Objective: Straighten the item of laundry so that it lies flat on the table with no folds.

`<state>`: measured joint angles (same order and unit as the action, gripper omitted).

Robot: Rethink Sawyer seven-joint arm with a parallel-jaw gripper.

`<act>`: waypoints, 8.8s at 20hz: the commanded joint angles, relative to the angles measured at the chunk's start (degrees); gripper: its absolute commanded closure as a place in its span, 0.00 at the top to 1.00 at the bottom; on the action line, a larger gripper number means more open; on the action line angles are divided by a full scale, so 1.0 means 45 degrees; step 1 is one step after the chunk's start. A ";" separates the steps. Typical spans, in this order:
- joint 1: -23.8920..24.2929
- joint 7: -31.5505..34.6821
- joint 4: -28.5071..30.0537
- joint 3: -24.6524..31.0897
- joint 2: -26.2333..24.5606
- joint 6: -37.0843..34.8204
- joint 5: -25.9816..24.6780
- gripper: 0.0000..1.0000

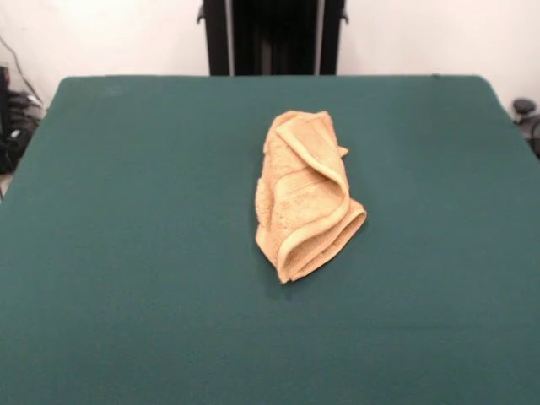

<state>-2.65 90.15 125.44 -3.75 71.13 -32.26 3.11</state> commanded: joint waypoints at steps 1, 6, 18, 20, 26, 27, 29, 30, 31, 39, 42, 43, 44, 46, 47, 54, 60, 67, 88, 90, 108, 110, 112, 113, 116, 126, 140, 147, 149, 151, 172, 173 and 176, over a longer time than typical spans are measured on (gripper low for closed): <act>0.0250 0.2720 -0.1764 0.0669 -0.2739 0.0346 0.0235 1.00; 0.0133 0.2937 -0.2797 0.0497 -0.3724 0.0539 0.0173 1.00; -0.0083 0.3221 -0.5207 -0.0048 -0.6354 0.1317 0.0180 1.00; -0.0053 0.3327 -0.5460 0.0002 -0.6873 0.1647 0.0385 1.00; -0.0189 0.3612 -0.6027 -0.0039 -0.8027 0.2736 0.0794 1.00; -0.0215 0.3610 -0.6136 -0.0058 -0.8170 0.2816 0.0860 1.00; -0.0266 0.3607 -0.6171 -0.0019 -0.8339 0.2842 0.1035 1.00; -0.0337 0.3667 -0.6100 -0.0001 -0.8380 0.2930 0.1135 1.00; -0.0433 0.3796 -0.6019 0.0008 -0.8461 0.3038 0.1272 1.00; -0.0735 0.4401 -0.5135 0.0394 -0.9194 0.5072 0.2362 1.00; -0.0009 0.3656 -0.4648 0.0946 -0.9126 0.5431 0.2070 1.00; 0.0205 0.3515 -0.4505 0.1068 -0.9124 0.5513 0.1968 1.00; 0.0420 0.3405 -0.4356 0.1191 -0.9134 0.5741 0.1796 1.00; 0.0709 0.3347 -0.4142 0.1428 -0.9215 0.6010 0.1640 1.00; 0.0723 0.3361 -0.4111 0.1468 -0.9245 0.6142 0.1603 1.00; -0.0584 0.4526 -0.4078 0.1215 -0.9126 0.5889 0.2844 1.00; -0.1894 0.6173 -0.3941 0.1614 -0.9363 0.6678 0.4768 1.00; -0.3668 0.7509 -0.4207 0.1131 -0.9643 0.6903 0.6942 1.00; 0.1600 0.4173 -0.2463 0.2364 -0.7601 0.5387 0.1595 1.00; 0.2259 0.3847 -0.2227 0.2567 -0.7132 0.4906 0.1027 1.00; 0.4447 0.4153 -0.2140 0.3957 -0.6963 0.4395 -0.1930 1.00; 0.4482 0.4212 -0.2160 0.3989 -0.6964 0.4376 -0.2069 1.00; 0.4528 0.4258 -0.2183 0.4040 -0.7003 0.4373 -0.2187 1.00; 0.4558 0.4261 -0.2191 0.4074 -0.7027 0.4400 -0.2249 1.00; 0.4671 0.4347 -0.2275 0.4176 -0.7234 0.4507 -0.2444 1.00; 0.4466 0.4609 -0.2857 0.3874 -0.8204 0.5255 -0.3092 1.00; 0.4368 0.5053 -0.3110 0.3398 -0.9063 0.6277 -0.3817 1.00; 0.4806 0.5105 -0.3039 0.3488 -0.9390 0.6710 -0.4292 1.00; 0.4916 0.5088 -0.3020 0.3501 -0.9366 0.6687 -0.4407 1.00; 0.5020 0.5077 -0.3091 0.3527 -0.9419 0.6686 -0.4518 1.00; 0.7275 0.4025 -0.3258 0.4709 -0.8896 0.5207 -0.6100 1.00; 0.7284 0.4033 -0.3277 0.4690 -0.8882 0.5214 -0.6153 1.00; 0.7263 0.4024 -0.3439 0.4527 -0.8948 0.5303 -0.6341 1.00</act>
<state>30.08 109.17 112.27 12.55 30.62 -3.40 -22.51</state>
